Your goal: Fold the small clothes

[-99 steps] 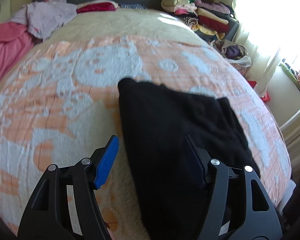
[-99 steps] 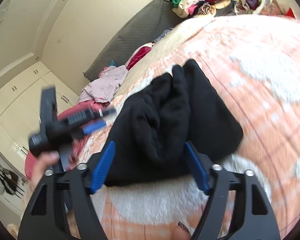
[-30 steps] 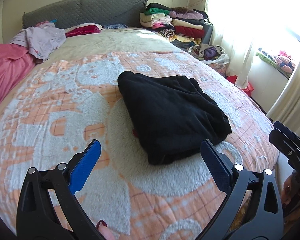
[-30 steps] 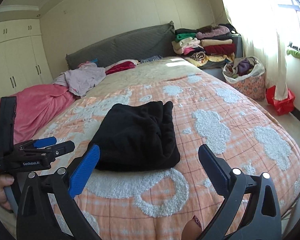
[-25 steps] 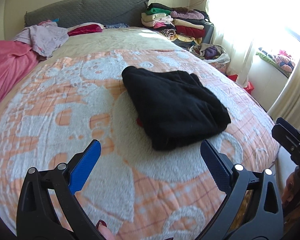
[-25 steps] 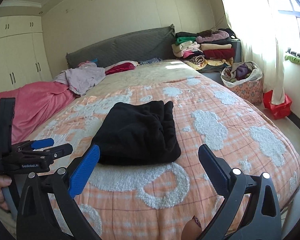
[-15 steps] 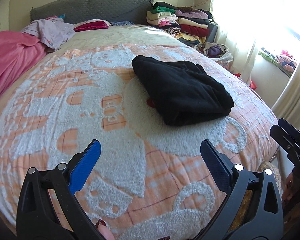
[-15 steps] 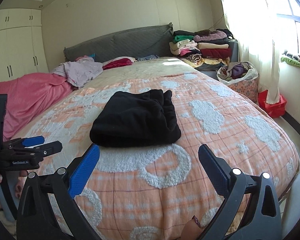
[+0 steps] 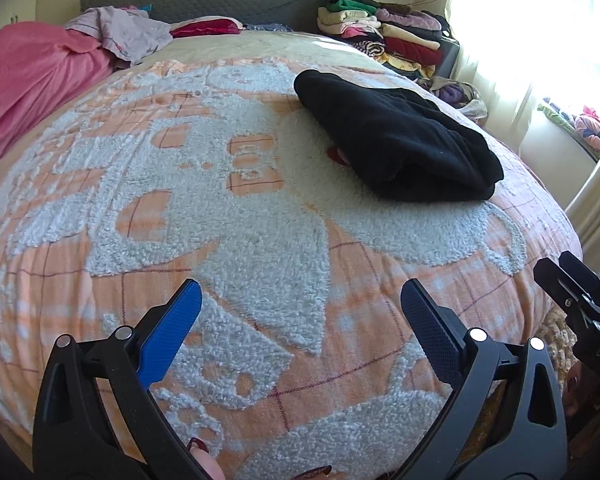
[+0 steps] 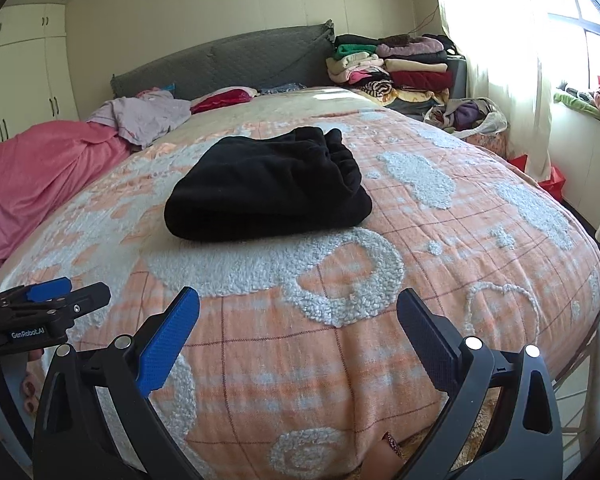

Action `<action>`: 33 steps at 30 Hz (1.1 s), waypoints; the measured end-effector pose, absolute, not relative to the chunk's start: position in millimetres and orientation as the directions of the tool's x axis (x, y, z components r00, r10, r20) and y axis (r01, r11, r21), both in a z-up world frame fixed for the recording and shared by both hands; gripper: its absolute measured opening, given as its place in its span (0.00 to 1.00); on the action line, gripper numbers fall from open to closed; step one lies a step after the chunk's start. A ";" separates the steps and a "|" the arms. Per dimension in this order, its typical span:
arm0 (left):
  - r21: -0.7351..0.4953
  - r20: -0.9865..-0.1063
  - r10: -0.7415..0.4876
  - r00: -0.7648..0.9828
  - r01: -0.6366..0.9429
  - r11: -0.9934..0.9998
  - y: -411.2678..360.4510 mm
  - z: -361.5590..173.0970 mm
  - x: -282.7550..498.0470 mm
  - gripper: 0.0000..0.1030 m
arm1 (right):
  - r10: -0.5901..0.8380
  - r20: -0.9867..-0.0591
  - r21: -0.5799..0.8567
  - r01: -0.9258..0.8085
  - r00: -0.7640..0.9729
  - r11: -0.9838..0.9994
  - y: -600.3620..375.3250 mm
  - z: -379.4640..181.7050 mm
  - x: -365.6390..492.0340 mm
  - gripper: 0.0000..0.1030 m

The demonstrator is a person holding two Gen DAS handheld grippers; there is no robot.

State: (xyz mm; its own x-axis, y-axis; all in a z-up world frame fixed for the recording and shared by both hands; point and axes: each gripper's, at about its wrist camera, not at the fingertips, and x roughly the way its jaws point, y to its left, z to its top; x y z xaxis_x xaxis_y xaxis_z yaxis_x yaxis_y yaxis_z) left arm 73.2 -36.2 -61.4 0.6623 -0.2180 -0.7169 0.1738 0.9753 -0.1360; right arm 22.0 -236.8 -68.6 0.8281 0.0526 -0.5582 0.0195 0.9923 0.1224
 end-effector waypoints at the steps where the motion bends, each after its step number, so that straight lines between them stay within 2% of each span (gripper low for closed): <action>1: -0.138 -0.716 -0.216 0.664 0.169 0.976 -34.9 -61.2 73.4 0.91 | 0.055 -0.557 0.125 0.017 0.829 0.992 -236.3 -68.6 21.9 0.96; 33: -0.137 -0.715 -0.187 0.674 0.128 0.982 -22.5 -49.5 70.9 0.91 | 0.079 -0.545 0.149 0.004 0.835 0.989 -237.1 -60.0 15.6 0.96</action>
